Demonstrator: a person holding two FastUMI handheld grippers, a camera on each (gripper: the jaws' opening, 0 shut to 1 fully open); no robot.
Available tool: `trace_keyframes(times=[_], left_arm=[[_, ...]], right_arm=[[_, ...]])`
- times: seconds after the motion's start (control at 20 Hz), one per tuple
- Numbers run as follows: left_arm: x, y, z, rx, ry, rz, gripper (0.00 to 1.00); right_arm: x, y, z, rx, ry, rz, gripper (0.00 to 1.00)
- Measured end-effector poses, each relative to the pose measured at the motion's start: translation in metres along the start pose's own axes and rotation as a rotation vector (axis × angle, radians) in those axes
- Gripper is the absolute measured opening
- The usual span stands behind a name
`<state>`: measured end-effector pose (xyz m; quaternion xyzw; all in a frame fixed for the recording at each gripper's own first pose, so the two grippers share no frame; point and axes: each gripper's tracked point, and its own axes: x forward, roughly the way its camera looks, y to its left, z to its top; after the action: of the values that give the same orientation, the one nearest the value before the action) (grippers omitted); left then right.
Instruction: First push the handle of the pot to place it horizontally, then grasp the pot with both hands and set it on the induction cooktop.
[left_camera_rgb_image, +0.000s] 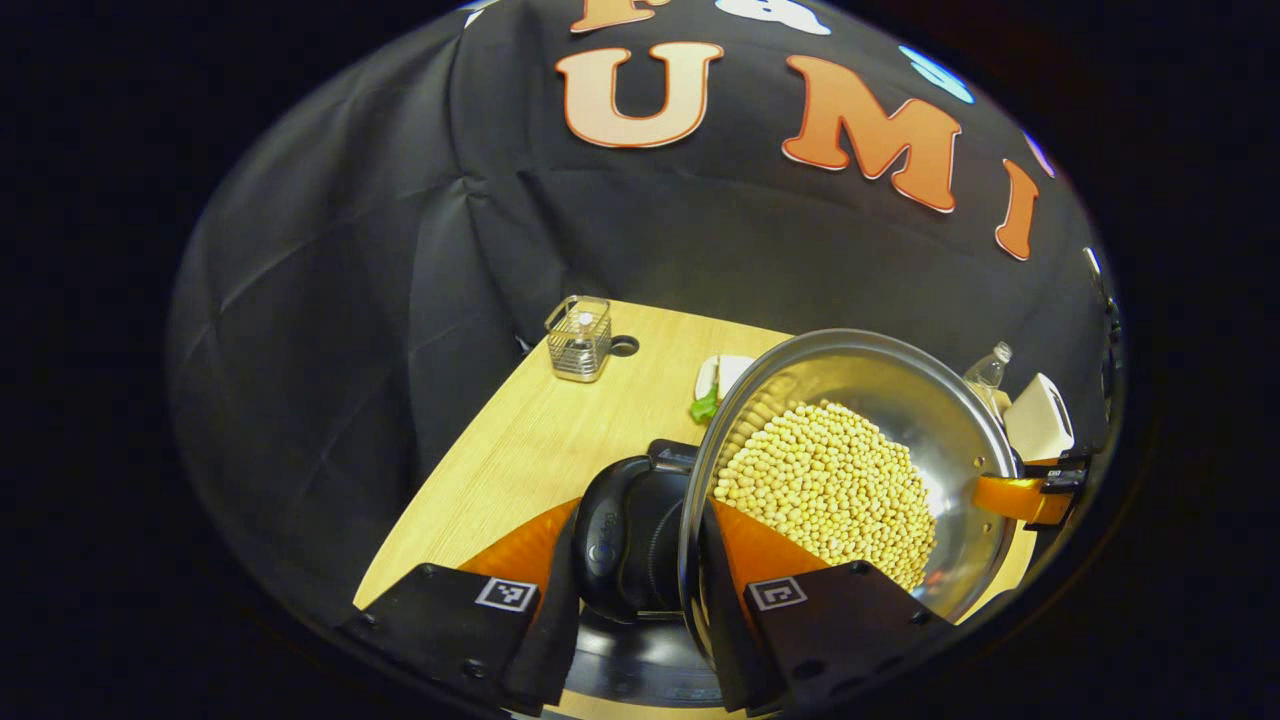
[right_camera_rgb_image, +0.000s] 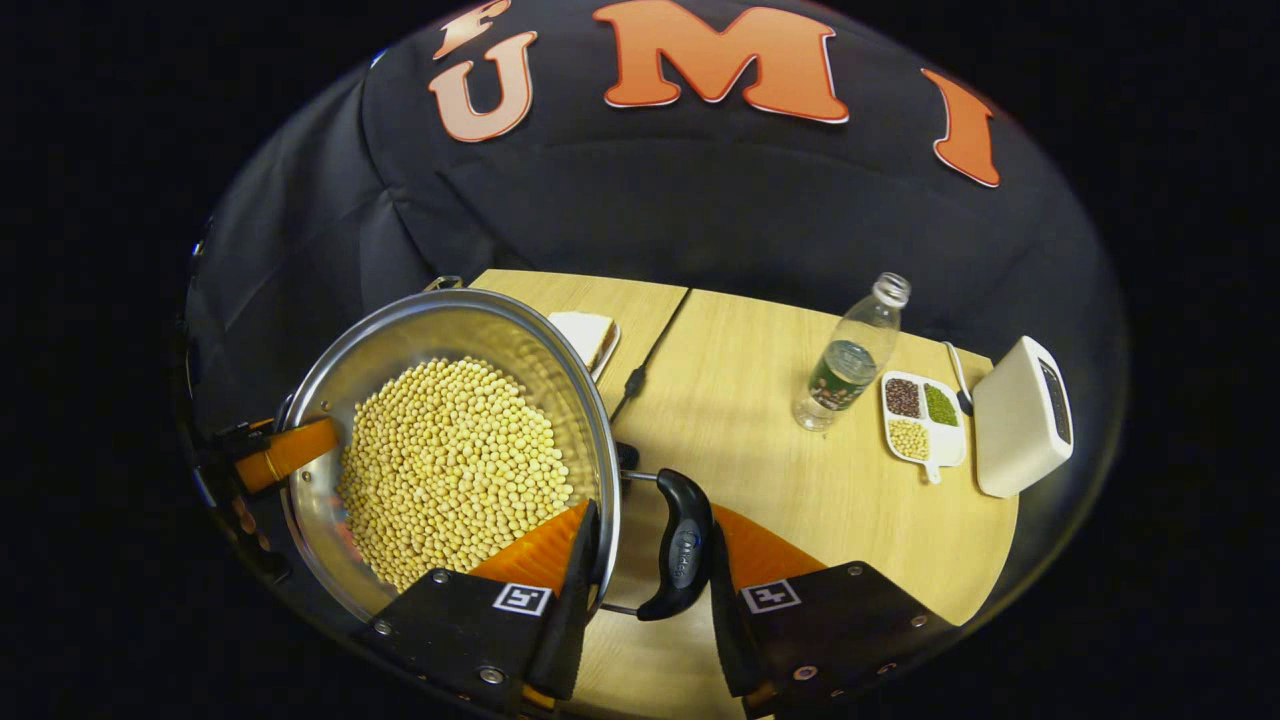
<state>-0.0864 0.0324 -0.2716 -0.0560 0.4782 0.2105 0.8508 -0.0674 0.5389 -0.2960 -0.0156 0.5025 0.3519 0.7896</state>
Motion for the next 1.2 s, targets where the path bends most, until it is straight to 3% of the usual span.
trace_keyframes(times=[0.35,0.9,0.95,1.0,1.2], left_arm=[[0.007,0.004,0.005,-0.016,0.066,-0.024,0.63],[0.01,-0.003,0.0,-0.028,0.186,-0.038,0.64],[0.008,-0.002,0.0,-0.03,0.189,-0.037,0.63],[0.008,-0.001,0.001,-0.033,0.193,-0.035,0.63],[0.01,-0.002,-0.003,-0.028,0.197,-0.05,0.63]], right_arm=[[0.029,0.022,-0.014,-0.003,0.064,-0.023,0.55],[0.062,0.019,-0.048,0.012,0.142,-0.044,0.55],[0.062,0.018,-0.049,0.01,0.144,-0.046,0.59],[0.061,0.018,-0.052,0.011,0.147,-0.046,0.55],[0.061,0.011,-0.047,0.018,0.131,-0.054,0.55]])
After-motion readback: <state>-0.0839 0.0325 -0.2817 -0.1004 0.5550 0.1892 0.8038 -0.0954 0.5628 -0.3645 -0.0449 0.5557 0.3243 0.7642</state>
